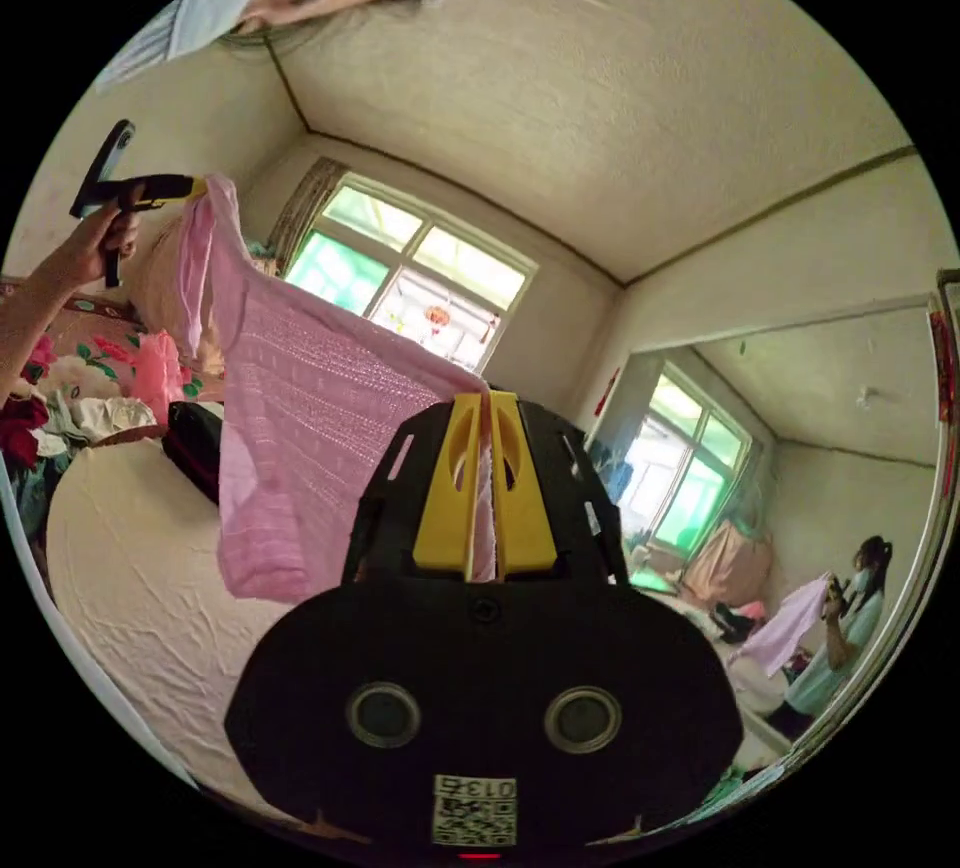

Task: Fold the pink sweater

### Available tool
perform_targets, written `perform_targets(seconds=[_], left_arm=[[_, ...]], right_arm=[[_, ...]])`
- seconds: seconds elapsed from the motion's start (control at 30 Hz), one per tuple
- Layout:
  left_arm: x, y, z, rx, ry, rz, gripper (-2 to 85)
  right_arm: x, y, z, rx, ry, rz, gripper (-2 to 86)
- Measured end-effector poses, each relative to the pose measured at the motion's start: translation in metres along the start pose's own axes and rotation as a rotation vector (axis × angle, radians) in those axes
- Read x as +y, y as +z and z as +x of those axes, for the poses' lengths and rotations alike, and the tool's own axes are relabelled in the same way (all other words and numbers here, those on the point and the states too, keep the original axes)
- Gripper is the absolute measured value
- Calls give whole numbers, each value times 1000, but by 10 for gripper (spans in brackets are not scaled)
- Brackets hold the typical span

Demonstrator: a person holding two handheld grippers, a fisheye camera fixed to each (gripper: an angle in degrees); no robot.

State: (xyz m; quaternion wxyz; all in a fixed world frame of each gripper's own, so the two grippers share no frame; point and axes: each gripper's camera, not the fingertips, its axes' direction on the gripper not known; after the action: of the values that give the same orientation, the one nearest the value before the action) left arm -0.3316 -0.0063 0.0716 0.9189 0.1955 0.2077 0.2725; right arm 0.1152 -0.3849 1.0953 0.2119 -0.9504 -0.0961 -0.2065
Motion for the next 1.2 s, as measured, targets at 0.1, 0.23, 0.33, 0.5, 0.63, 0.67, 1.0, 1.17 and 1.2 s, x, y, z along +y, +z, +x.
perform_targets(seconds=[0.1,0.23,0.33,0.5,0.63,0.67,1.0,1.17,1.2], left_arm=[[-44,-63,16,-119,106,121,24],[-73,-109,20,-141,141,187,27],[-84,-122,22,-183,168,191,30],[-91,-104,24,-277,234,166,33],[-64,-52,-1,-255,171,-9,33],[-45,-27,-17,-238,124,-109,34],[303,188,-153,-263,-347,-998,39],[372,253,-184,-319,-414,-1092,48],[380,269,-193,-345,-408,-1097,57]], right_arm=[[-45,-34,6,-24,-22,144,7],[-82,-63,19,-95,-27,254,7],[-95,-66,19,-83,-57,286,7],[-106,-32,20,-20,-87,259,8],[-83,53,18,-124,-34,95,8],[-77,70,15,-145,-35,54,8],[146,393,-142,-672,-108,-672,12],[196,499,-197,-675,-74,-864,23],[201,523,-200,-676,-46,-904,31]])
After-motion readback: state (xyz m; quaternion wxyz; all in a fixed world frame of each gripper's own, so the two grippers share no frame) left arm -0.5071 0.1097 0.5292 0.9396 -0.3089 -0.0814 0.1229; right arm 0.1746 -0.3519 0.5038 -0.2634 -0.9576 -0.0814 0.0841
